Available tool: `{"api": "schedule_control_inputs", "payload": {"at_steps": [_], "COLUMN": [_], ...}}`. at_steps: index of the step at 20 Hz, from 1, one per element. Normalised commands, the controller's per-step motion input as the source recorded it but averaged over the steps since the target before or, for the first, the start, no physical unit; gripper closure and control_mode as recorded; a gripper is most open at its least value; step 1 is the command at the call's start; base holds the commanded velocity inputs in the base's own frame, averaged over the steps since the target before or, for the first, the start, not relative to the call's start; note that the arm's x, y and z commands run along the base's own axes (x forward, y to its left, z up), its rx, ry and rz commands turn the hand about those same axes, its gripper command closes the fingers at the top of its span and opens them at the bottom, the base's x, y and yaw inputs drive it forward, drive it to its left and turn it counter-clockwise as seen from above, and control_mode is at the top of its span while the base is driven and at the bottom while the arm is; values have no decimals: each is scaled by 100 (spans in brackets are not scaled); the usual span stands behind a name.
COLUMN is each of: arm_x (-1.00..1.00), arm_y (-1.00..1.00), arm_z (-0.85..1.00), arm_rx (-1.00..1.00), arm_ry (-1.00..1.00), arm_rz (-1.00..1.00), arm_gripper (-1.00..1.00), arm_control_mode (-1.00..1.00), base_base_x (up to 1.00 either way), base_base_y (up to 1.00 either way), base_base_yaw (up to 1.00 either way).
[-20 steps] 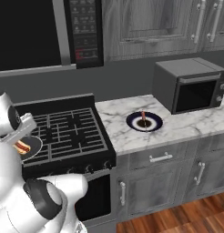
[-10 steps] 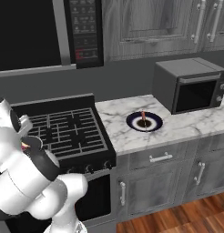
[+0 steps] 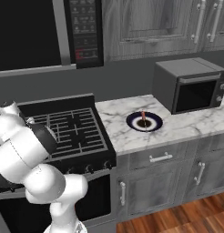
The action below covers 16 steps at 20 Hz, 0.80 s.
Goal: Place the cold items (tomato and lemon wedge) from the fridge in one tupperware on the dining counter. Place the warm items (hot dog and kebab skewer) in the stove area in another tupperware.
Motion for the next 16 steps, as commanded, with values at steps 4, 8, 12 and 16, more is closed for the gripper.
{"api": "schedule_control_inputs", "payload": {"at_steps": [4,8,12,16], "arm_x": [39,1,16,7], "arm_y": [43,71,46,4], "arm_z": [-43,-25,-19,-67], "arm_rx": [-3,-4,-3,-5], "arm_ry": [14,17,8,6], "arm_rz": [0,0,0,0], "arm_gripper": [-100,-100,-100,-100], "arm_control_mode": [-100,-100,-100,-100], "base_base_x": [0,0,0,0], "base_base_y": [0,0,0,0], "base_base_yaw": [0,0,0,0]}}
